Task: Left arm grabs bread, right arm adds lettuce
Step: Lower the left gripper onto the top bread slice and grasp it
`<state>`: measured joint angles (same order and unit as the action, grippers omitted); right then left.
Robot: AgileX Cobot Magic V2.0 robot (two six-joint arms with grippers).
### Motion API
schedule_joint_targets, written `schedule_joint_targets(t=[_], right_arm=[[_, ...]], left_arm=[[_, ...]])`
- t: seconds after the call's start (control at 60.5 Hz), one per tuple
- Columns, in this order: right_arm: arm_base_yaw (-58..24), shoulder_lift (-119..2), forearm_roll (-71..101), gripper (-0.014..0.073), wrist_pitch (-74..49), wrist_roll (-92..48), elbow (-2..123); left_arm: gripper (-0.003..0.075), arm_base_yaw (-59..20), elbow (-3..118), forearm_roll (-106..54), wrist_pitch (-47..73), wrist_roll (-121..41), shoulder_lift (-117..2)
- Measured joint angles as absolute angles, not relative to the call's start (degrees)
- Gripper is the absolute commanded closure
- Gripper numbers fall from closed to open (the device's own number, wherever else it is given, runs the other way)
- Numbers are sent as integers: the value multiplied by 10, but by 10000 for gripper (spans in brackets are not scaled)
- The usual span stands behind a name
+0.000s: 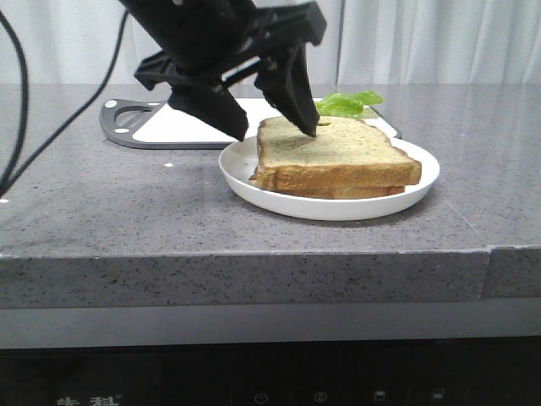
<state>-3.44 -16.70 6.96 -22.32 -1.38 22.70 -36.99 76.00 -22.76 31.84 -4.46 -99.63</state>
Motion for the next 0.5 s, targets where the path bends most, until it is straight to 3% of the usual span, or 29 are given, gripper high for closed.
schedule_joint_targets(t=[0.182, 0.496], right_arm=[[-34, -167, 70, 161, -223, -14, 227], [-34, -167, 70, 161, -223, -14, 227]], left_arm=[[243, -370, 767, -233, 324, -45, -1007], [597, -370, 769, -234, 330, -45, -1007]])
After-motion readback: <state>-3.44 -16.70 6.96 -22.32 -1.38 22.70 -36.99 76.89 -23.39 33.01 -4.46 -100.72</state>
